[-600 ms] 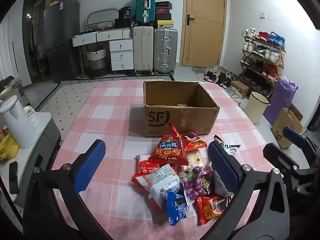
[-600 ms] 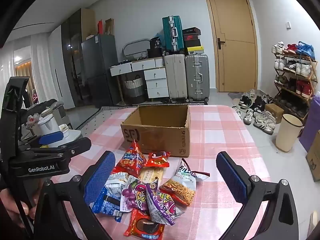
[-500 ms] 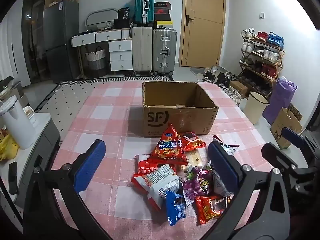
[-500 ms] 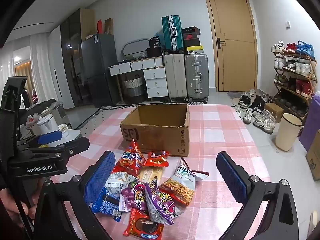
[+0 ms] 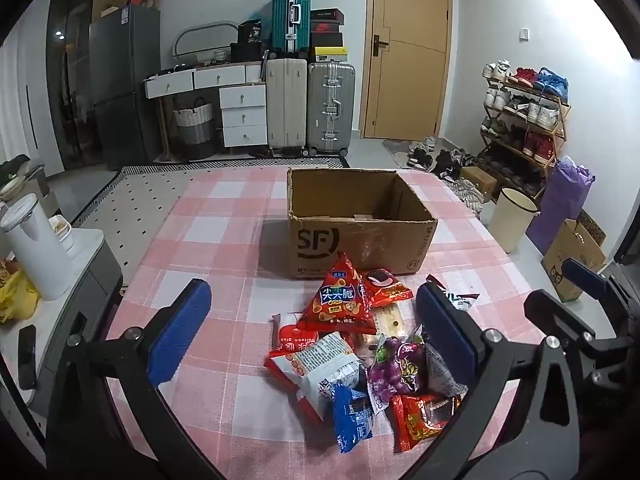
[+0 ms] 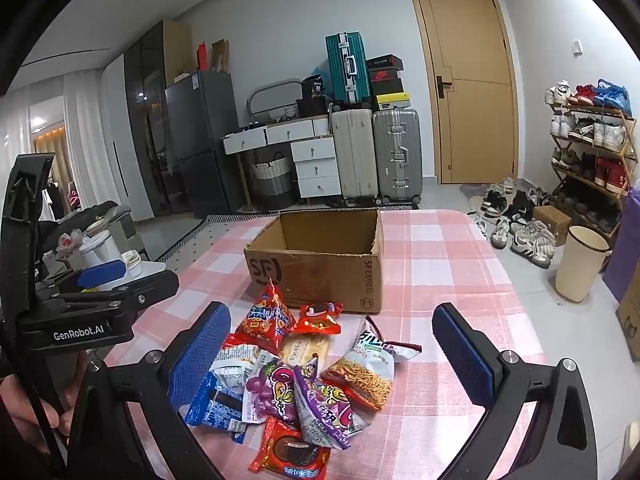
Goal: Organize snacks
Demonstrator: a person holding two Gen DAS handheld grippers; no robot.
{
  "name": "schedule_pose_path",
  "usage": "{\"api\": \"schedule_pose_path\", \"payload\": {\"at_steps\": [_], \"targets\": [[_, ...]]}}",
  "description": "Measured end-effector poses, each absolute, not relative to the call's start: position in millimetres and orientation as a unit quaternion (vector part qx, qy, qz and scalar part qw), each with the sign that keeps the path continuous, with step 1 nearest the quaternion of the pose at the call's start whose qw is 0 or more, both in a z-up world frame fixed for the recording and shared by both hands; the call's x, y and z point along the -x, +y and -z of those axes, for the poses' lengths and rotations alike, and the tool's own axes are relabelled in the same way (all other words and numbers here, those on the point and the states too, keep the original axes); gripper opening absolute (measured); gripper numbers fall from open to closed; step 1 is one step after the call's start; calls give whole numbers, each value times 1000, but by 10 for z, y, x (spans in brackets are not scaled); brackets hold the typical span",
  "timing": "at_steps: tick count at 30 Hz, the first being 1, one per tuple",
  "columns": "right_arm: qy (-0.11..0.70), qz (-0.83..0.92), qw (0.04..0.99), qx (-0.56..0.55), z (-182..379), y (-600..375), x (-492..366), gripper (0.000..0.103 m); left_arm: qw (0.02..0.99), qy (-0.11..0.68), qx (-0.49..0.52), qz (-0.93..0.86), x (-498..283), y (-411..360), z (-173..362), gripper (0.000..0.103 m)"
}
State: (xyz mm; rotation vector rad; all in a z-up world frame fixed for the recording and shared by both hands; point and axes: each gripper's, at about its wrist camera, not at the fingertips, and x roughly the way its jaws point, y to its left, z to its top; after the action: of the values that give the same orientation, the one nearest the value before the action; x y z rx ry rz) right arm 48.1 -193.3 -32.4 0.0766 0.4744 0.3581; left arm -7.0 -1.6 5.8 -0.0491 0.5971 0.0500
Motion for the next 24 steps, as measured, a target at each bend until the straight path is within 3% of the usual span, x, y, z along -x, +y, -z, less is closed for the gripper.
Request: {"api": "schedule_pose_path", "payload": {"at_steps": [24], "targets": [[228, -170, 958, -39, 311, -1959, -437, 103, 956, 292, 26, -24, 96, -3, -66, 102]]}}
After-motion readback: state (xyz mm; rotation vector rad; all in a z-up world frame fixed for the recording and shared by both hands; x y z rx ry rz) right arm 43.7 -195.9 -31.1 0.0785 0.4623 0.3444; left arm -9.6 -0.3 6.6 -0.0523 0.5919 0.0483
